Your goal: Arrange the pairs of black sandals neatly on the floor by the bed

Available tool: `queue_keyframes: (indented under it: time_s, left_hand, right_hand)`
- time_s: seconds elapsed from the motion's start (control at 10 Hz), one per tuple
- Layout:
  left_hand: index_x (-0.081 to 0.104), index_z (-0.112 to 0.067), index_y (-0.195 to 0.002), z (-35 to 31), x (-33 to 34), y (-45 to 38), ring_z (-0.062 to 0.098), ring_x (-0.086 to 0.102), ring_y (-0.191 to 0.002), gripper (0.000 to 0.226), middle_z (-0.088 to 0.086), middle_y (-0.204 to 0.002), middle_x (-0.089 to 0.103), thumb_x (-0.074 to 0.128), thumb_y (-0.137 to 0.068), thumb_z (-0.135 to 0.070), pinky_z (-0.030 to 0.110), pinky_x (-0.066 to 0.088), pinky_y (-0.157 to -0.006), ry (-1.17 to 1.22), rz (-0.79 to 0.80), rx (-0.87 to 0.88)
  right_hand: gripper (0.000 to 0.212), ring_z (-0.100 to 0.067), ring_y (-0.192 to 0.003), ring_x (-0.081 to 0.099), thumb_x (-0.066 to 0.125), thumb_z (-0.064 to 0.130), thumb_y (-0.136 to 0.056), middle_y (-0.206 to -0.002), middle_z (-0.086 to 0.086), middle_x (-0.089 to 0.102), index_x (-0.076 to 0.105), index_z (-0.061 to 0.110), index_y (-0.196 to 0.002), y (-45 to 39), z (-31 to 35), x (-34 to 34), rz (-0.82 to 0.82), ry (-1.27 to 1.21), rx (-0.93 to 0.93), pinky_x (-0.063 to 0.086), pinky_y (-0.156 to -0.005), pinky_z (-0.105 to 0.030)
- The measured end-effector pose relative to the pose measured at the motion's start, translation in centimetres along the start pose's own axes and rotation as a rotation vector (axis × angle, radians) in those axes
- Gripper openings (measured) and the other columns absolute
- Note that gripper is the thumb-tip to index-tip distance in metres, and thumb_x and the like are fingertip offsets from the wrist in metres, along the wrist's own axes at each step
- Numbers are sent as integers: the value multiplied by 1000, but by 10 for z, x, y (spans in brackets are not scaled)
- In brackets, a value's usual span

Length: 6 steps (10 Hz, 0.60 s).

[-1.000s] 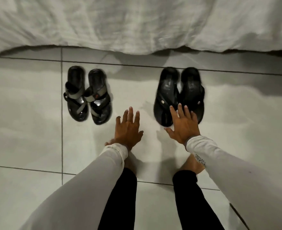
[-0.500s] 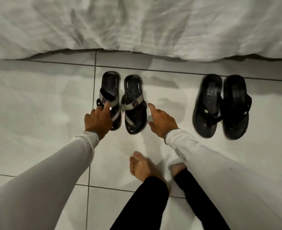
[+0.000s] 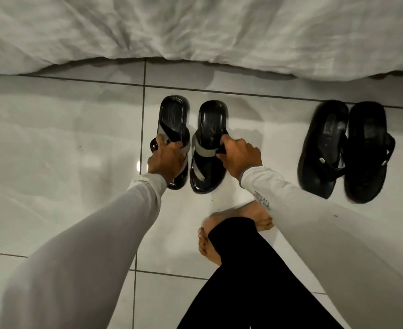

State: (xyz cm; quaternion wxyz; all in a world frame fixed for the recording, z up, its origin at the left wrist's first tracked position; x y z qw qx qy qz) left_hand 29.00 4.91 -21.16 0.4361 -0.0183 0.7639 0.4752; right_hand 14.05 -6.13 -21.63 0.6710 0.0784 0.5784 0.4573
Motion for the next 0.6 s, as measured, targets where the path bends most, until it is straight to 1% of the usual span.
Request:
queue_keyframes:
  time_s: [0.1,0.3,0.4,0.5,0.6]
  left_hand:
    - [57,-15,-128,-14,1,3,50,64,-103,32,23,-149,30,53,-99,-29,53,52,-93,-10,-2,26]
    - [57,-15,-128,-26,-2,-3,47,64,-104,33,21,-144,36,50,-100,-32,53,51,-92,-15,-13,46]
    - [57,-15,-127,-27,-3,-5,46,64,-104,33,21,-142,39,49,-101,-33,53,52,-91,-8,-36,43]
    - [56,-15,-128,-32,-6,4,45,64,-106,32,19,-142,43,52,-100,-30,51,52,-89,24,-42,41]
    - [53,-15,-131,-33,-10,14,44,62,-111,38,15,-140,48,57,-95,-27,52,51,-91,50,-63,19]
  right_hand:
    - [29,-39,-95,66,60,30,-95,-104,-16,70,53,12,-116,0,-5,-3,0,19,-22,42,-68,-37]
    - [28,-38,-94,66,62,27,-93,-103,-14,72,55,12,-116,-4,-10,-8,-7,56,-76,44,-65,-35]
    - [29,-39,-97,64,62,27,-93,-105,-15,71,54,11,-117,-6,-12,-11,-1,72,-93,48,-68,-37]
    - [37,-40,-103,63,60,24,-94,-112,-16,69,48,11,-126,3,-6,-17,57,67,-89,55,-78,-44]
    - [51,-41,-107,59,60,24,-94,-118,-18,65,38,11,-138,15,-5,-27,27,66,-68,52,-83,-46]
Point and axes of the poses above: each hand's wrist, its own y-axis away from the middle knuckle, its own x-axis out of the palm, z = x × y, the point moved 10 cm from there along -y, towards the middle knuckle
